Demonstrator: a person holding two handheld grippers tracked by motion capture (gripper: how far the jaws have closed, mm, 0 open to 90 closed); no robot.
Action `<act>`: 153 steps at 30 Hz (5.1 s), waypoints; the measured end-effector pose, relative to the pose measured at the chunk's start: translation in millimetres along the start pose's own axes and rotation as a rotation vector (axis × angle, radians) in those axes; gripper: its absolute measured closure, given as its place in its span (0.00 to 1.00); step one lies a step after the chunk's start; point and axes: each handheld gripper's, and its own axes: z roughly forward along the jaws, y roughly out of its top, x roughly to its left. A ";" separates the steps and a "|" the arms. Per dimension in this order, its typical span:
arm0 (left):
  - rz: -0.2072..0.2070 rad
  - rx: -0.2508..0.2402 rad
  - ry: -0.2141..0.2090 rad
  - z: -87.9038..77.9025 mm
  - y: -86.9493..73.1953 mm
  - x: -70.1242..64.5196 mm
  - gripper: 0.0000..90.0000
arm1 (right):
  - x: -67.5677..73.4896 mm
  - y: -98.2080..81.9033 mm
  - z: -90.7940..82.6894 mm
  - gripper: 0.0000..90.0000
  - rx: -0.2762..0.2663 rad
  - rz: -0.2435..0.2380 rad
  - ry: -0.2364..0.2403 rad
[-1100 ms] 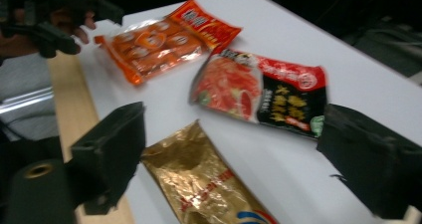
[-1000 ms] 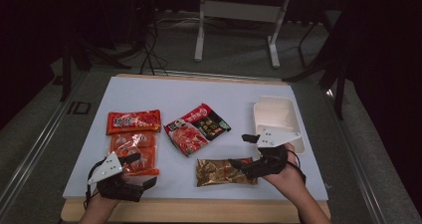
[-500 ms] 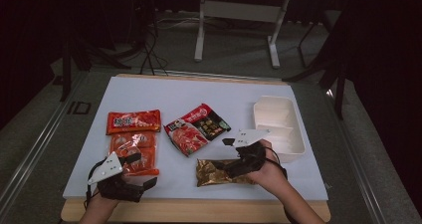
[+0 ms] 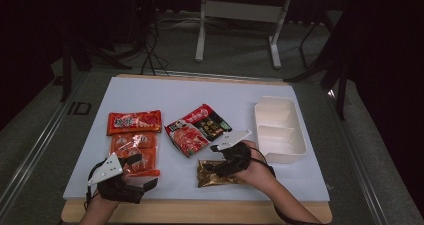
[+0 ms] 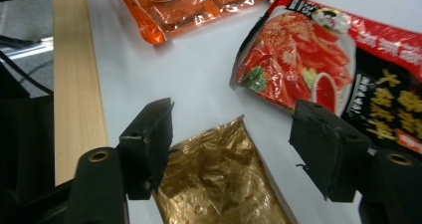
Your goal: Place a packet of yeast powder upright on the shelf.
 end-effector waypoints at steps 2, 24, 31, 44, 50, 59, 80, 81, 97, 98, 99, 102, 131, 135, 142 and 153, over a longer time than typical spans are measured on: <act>0.001 0.000 -0.001 -0.1 0.0 0.0 0.03 | -2.1 -0.6 6.1 0.38 0.014 -0.002 0.004; 0.003 0.000 0.001 -1.5 -0.1 -0.3 0.03 | -11.1 -6.2 60.1 0.45 0.179 -0.047 0.043; 0.003 0.006 -0.003 -0.4 -0.2 -0.6 0.03 | -16.0 -14.7 68.0 0.47 0.241 -0.042 0.040; 0.003 0.010 -0.003 0.8 -0.6 -0.6 0.03 | -9.2 -11.0 68.7 0.78 0.300 -0.093 0.040; 0.002 0.011 -0.004 1.5 -0.8 -0.2 0.03 | -7.7 -8.3 67.8 0.93 0.335 -0.102 0.038; -0.003 0.008 -0.004 1.9 -1.3 0.4 0.03 | -11.0 -3.6 48.3 1.00 0.269 -0.080 0.037; 0.001 0.009 -0.009 4.4 -1.1 -0.6 0.03 | -12.3 15.1 -23.1 1.00 0.048 0.002 0.003; 0.000 0.009 -0.009 4.4 -1.1 -0.6 0.03 | -11.5 18.6 -30.6 1.00 0.015 0.014 -0.004; -0.001 -0.002 -0.013 3.9 -0.8 -1.0 0.03 | -16.7 48.6 -73.1 1.00 -0.220 0.116 -0.082; 0.001 -0.002 -0.013 3.9 -0.7 -0.9 0.03 | -18.6 50.6 -74.7 1.00 -0.230 0.121 -0.087; 0.001 -0.002 -0.013 3.9 -0.7 -1.0 0.03 | -20.5 52.6 -76.5 1.00 -0.243 0.127 -0.102; 0.001 -0.001 -0.014 3.9 -0.8 -1.2 0.03 | -28.8 58.8 -81.5 1.00 -0.283 0.150 -0.104; -0.002 0.000 -0.015 4.4 -1.4 -1.0 0.03 | -139.7 64.3 -129.3 1.00 -0.453 0.380 -0.392; -0.004 0.000 -0.013 4.3 -1.6 -0.4 0.03 | -154.6 64.5 -133.4 1.00 -0.463 0.409 -0.415; -0.006 0.002 -0.019 4.5 -1.7 -0.4 0.03 | -181.9 58.6 -137.3 1.00 -0.487 0.466 -0.457; -0.009 0.002 -0.022 4.0 -1.9 -0.4 0.03 | -212.3 40.7 -141.3 1.00 -0.519 0.545 -0.525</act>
